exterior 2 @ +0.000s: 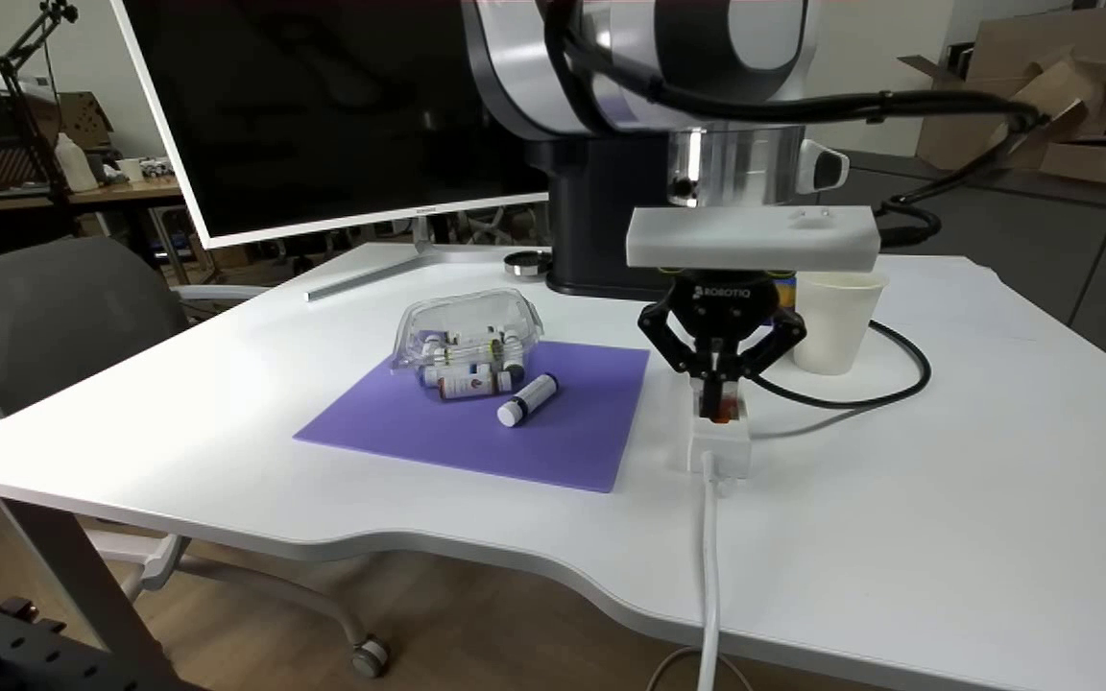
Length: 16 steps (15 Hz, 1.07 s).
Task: Switch on the left most switch
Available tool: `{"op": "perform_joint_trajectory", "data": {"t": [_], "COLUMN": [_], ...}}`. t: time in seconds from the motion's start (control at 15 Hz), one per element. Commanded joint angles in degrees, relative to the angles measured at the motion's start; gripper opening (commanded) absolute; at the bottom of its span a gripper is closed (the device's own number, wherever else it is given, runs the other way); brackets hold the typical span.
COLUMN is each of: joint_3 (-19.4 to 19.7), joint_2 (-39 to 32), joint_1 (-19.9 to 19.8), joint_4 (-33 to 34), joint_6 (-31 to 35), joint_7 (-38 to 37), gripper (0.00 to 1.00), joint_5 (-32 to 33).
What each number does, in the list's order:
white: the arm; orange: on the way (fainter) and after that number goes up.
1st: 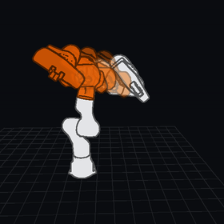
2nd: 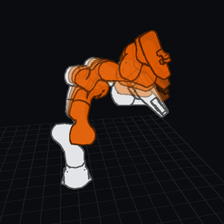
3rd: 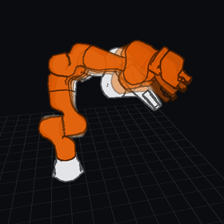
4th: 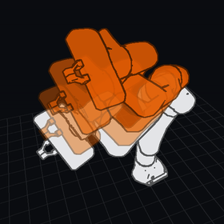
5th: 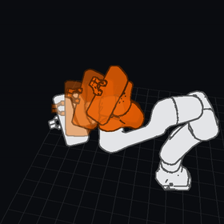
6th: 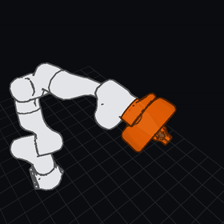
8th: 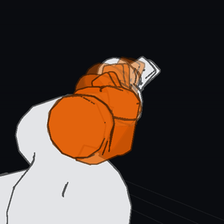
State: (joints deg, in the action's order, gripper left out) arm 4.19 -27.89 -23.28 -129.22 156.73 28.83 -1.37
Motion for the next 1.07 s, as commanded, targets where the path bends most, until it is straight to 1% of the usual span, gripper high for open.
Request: {"op": "perform_joint_trajectory", "data": {"t": [0.0,0.33,0.6,0.8,1.0], "joint_3": [1.2,0.2,0.5,0.6,0.2], "joint_2": [0.5,-0.2,-0.2,-0.1,-0.2], "joint_1": [0.6,-0.5,-0.4,-0.5,-1.0], "joint_4": [1.1,2.2,2.7,2.9,3.0], "joint_6": [-2.7,-4.3,-5.6,-5.5,-3.9], "joint_7": [-1.1,2.1,5.0,7.8,10.6], "gripper": [0.00,0.00,0.00,0.00,0.00], "joint_5": [2.3,2.8,3.7,4.6,4.6]}}
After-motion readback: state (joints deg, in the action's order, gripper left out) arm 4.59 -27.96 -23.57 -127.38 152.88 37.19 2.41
